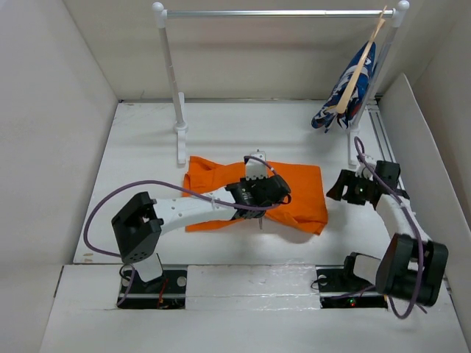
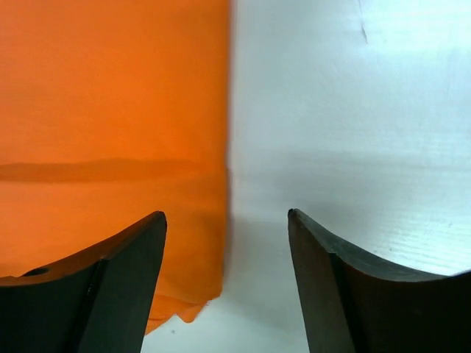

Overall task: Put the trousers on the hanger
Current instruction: Place the trousers on the hanger, then place the hanger at the clothesline.

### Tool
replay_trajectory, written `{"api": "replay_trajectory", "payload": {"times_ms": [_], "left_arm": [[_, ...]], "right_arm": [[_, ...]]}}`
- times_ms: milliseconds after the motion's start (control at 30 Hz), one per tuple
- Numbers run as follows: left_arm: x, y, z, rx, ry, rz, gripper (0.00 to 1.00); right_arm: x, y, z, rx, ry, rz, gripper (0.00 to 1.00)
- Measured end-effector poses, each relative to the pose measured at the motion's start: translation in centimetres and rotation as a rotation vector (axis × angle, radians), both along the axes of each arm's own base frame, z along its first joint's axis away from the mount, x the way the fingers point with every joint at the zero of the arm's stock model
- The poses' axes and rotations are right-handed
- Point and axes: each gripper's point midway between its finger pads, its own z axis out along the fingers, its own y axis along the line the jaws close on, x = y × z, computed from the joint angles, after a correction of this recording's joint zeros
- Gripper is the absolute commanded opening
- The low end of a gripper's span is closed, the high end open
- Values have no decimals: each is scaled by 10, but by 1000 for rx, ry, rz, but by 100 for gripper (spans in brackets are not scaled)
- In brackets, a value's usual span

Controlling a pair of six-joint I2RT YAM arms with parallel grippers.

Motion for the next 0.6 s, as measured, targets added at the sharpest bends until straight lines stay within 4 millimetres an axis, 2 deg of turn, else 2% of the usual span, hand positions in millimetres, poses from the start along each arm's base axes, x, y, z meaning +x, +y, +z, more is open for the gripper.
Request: {"api": "replay_trajectory", "payload": {"times_ms": [67,133,167,200,233,300,367,400,467,533,567,600], "left_arm": [[1,1,16,7,-25,0,0],[1,8,26,35,-41,0,0],[-1,5,37,11,-54,-6,0],[-3,6,45,11,-64,-12,0],[-5,7,53,5,-72,-19,0],[-7,8,68,-14,-88,-26,0],[-8,8,83,-40,-103,-31,0],[-8,9,90,-52,-111,-34,0],[-9,10,103,-82,-130,-39,0],[-9,13,114,-107,-149,-39,0],[-8,14,120,-116,-159,-38,0],[-7,14,124,-123,-170,-36,0]], "right_arm": [[10,6,31,-40,-88,29,76],[20,17,75,-78,-221,72,73],[24,23,98,-91,-292,96,71],[25,34,122,-94,-355,132,65],[25,45,145,-93,-418,168,48],[18,74,182,-54,-523,260,38],[-1,108,206,15,-594,373,29],[-14,123,213,57,-610,428,28],[-39,154,224,157,-628,525,35],[-62,176,228,244,-631,594,45],[-75,187,228,290,-622,631,54],[-87,197,228,334,-606,663,58]]}}
